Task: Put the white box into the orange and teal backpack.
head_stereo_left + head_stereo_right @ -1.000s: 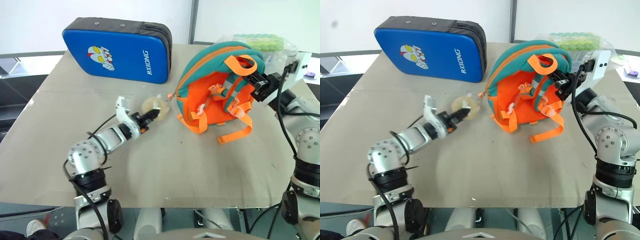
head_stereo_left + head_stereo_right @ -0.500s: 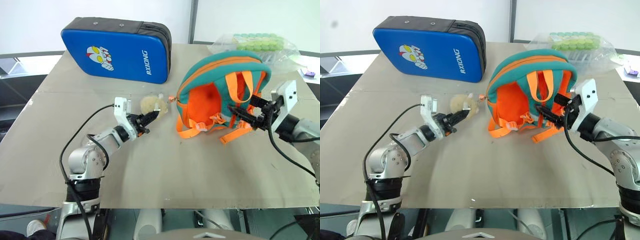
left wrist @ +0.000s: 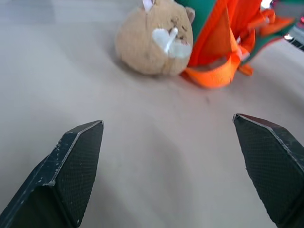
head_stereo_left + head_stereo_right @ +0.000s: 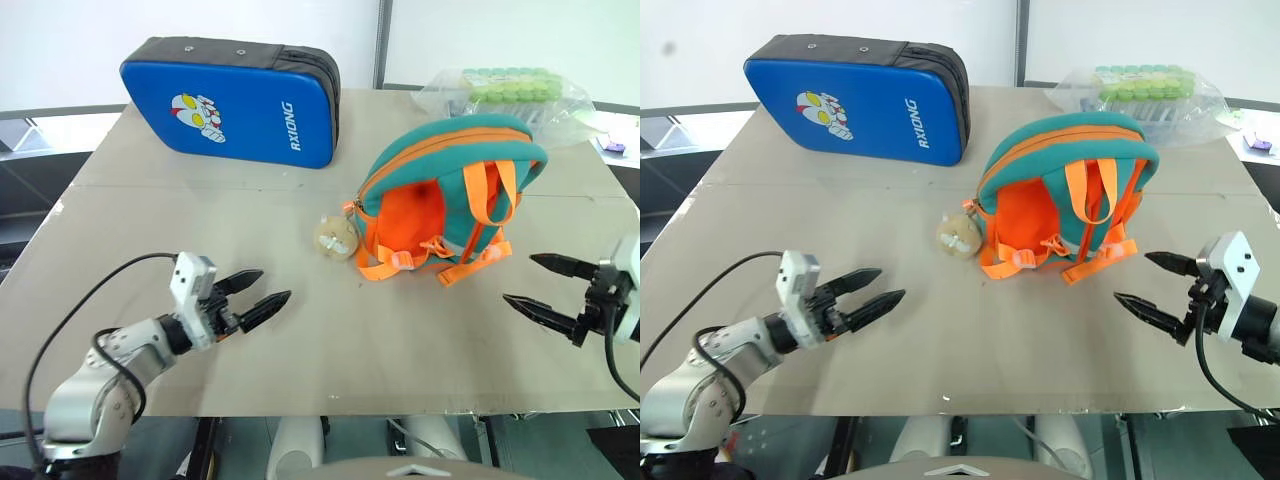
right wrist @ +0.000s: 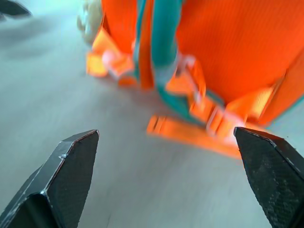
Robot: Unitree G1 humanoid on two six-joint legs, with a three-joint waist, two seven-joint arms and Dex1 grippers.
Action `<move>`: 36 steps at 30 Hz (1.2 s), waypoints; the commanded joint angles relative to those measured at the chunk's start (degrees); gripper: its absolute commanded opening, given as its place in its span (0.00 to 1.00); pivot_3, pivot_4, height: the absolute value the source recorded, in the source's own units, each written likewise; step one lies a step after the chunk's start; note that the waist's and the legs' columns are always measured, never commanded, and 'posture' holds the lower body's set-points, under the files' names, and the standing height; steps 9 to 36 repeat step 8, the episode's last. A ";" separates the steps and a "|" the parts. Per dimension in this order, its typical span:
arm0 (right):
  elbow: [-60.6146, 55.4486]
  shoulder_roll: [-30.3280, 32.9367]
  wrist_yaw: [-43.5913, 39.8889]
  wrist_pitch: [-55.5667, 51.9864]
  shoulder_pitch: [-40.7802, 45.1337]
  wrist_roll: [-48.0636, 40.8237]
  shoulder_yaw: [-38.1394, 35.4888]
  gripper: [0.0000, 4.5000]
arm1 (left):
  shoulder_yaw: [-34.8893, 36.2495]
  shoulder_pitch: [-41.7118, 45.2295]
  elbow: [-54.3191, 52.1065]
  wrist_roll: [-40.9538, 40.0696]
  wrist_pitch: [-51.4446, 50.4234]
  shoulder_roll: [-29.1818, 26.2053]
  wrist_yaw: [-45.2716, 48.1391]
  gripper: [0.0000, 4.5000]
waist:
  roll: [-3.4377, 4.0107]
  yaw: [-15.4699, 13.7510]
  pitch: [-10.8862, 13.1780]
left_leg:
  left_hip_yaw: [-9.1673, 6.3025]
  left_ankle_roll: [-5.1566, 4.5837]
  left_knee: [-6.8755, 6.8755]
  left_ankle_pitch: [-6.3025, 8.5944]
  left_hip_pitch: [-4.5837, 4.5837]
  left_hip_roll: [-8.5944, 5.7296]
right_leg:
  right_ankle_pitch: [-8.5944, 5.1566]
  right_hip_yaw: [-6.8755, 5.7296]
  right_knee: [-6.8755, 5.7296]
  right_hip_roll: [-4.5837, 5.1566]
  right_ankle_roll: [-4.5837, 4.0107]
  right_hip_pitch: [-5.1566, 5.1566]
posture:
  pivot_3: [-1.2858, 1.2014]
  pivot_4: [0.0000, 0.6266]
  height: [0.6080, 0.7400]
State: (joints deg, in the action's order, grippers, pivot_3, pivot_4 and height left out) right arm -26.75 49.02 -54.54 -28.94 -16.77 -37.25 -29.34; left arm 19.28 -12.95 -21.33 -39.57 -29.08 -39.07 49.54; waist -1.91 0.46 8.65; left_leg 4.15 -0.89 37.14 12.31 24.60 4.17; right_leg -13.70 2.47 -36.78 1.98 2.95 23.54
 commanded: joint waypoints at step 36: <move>8.05 -1.15 -5.42 11.34 -5.77 7.06 -3.47 1.00 | 6.63 -6.67 1.63 3.52 5.89 -1.97 3.72 0.99 | -0.01 0.04 -0.03 | 0.06 0.00 -0.08 0.01 0.01 0.01 | -0.01 0.01 0.04 0.07 -0.02 0.08 | 0.52 0.24 1.00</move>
